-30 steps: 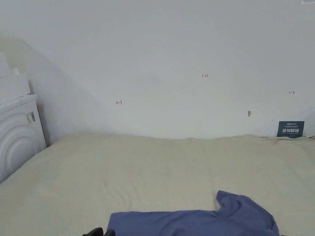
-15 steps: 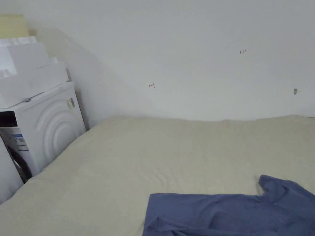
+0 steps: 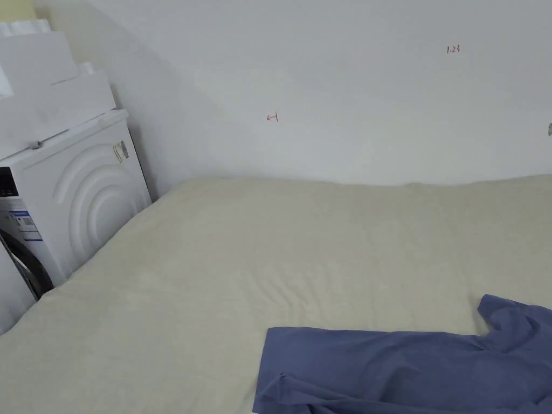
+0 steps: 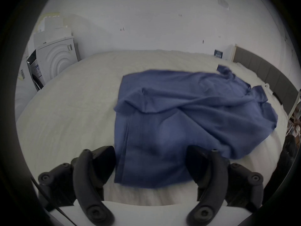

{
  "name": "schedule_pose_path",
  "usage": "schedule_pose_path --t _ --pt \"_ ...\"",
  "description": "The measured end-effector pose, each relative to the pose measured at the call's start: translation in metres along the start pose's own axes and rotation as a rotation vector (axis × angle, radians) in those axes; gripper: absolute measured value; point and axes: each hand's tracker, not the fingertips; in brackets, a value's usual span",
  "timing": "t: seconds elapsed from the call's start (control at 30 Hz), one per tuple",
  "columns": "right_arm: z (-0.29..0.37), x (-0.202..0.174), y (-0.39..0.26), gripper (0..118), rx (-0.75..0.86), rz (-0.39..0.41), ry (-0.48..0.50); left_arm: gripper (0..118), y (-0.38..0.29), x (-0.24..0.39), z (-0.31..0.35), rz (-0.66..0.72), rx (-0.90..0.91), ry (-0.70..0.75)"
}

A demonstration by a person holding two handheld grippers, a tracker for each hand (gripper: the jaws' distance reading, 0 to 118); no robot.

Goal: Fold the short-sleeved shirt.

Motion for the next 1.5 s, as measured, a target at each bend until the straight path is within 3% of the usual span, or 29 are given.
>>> schedule_pose_path --t 0.1,0.2,0.27,0.3,0.33,0.37,0.47,0.5,0.6,0.63,0.73,0.8,0.83,0.9,0.93,0.97,1.07,1.13,1.2,1.27,1.43,1.5 --pt "-0.005 0.007 -0.004 1 -0.015 -0.041 -0.002 99 -0.008 0.004 -0.003 0.046 0.060 0.004" --pt "-0.009 0.011 -0.006 1 -0.027 -0.056 -0.015 84 -0.006 0.009 0.003 0.033 0.044 0.033" --pt "-0.010 0.012 -0.008 1 -0.035 -0.053 -0.032 81 -0.001 0.014 0.011 0.030 0.033 0.041" --pt "-0.010 0.013 -0.009 1 -0.039 -0.054 -0.035 73 -0.001 0.018 0.014 0.020 0.042 0.059" --pt "-0.011 0.015 -0.009 2 -0.046 -0.058 -0.033 45 0.000 0.017 0.015 0.018 0.043 0.054" --pt "-0.012 0.017 -0.010 3 -0.052 -0.062 -0.035 27 0.002 0.016 0.014 0.024 0.032 0.029" --pt "-0.021 0.026 -0.014 5 -0.065 -0.089 -0.030 25 0.004 0.011 0.011 0.049 0.020 0.015" --pt "-0.027 0.029 -0.016 11 -0.064 -0.094 -0.037 24 0.004 0.010 0.011 0.051 0.019 0.010" --pt "-0.063 0.047 -0.022 65 -0.065 -0.108 -0.130 24 0.006 0.007 0.008 0.035 -0.004 -0.010" --pt "-0.080 0.056 -0.024 73 -0.088 -0.137 -0.161 25 0.007 0.006 0.007 0.042 -0.013 -0.013" --pt "-0.127 0.084 -0.034 73 -0.124 -0.291 -0.241 25 0.009 0.004 0.006 0.065 -0.028 -0.023" --pt "-0.155 0.097 -0.046 72 -0.176 -0.346 -0.297 25 0.008 0.002 0.006 0.081 -0.029 -0.029" --pt "-0.169 0.100 -0.052 64 -0.231 -0.345 -0.317 25 0.007 0.001 0.006 0.090 -0.025 -0.033" --pt "-0.171 0.090 -0.061 52 -0.196 -0.180 -0.373 25 0.005 0.000 0.006 0.107 -0.018 -0.036" --pt "-0.165 0.085 -0.058 32 -0.164 -0.119 -0.330 25 0.004 0.000 0.007 0.109 -0.014 -0.036" --pt "-0.161 0.083 -0.054 15 -0.194 -0.130 -0.290 25 0.005 0.000 0.009 0.110 -0.008 -0.035" --pt "-0.151 0.077 -0.045 15 -0.211 -0.094 -0.279 16 0.010 0.002 0.020 0.113 0.001 -0.026" --pt "-0.142 0.083 -0.040 15 -0.194 -0.120 -0.250 11 0.010 -0.003 0.031 0.102 0.051 -0.056" --pt "-0.131 0.088 -0.032 15 -0.169 -0.142 -0.243 11 0.009 -0.007 0.042 0.090 0.082 -0.001" --pt "-0.117 0.090 -0.023 15 -0.161 -0.145 -0.241 11 0.011 -0.016 0.056 0.124 0.058 -0.070" --pt "-0.082 0.081 -0.021 15 -0.151 -0.112 -0.233 11 -0.007 -0.020 0.098 0.112 0.087 -0.066" --pt "-0.073 0.078 -0.029 15 -0.182 -0.055 -0.240 11 -0.020 -0.019 0.108 0.086 0.044 -0.056"
